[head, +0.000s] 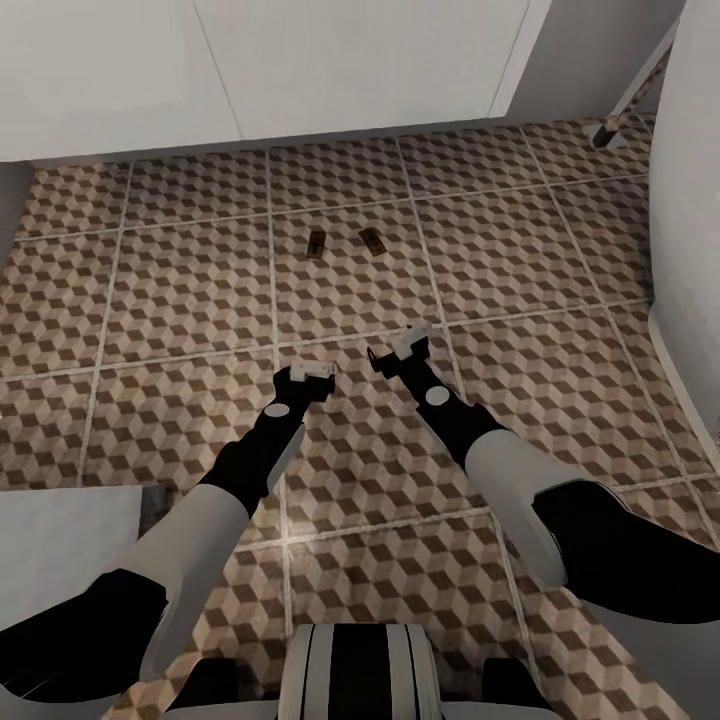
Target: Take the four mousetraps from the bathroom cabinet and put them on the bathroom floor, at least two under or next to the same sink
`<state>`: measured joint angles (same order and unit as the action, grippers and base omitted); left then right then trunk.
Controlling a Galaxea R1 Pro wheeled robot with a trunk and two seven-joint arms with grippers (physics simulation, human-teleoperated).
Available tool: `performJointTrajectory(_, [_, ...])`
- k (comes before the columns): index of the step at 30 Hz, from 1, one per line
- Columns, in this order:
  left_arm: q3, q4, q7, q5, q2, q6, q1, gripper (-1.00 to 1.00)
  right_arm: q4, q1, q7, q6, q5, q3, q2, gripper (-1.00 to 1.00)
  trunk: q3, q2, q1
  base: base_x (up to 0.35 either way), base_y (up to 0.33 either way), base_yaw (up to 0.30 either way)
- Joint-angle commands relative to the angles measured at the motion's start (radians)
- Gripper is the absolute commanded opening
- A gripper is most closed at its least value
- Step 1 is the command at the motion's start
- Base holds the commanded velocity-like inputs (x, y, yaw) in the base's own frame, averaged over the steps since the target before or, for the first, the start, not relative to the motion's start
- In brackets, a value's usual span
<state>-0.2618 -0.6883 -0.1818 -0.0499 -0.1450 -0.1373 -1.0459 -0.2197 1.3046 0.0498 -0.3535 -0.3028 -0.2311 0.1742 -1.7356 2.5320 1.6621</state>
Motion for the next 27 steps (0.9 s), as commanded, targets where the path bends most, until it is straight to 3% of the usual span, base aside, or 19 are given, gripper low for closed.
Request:
performJointTrajectory(1, [-0.005, -0.001, -0.008, -0.005, 0.001, -0.006, 0.0, 1.0, 0.002, 0.0, 0.005, -0.002, -0.01, 0.001, 0.0, 1.0, 0.003, 0.0, 0.0, 0.0, 0.0, 0.0])
performJointTrajectory(27, [-0.005, 0.017, -0.007, -0.005, 0.001, -0.01, 0.013, 1.0, 0.009, -0.004, 0.007, 0.001, -0.007, 0.001, 0.0, 1.0, 0.104, -0.006, -0.012, 0.0, 0.0, 0.0])
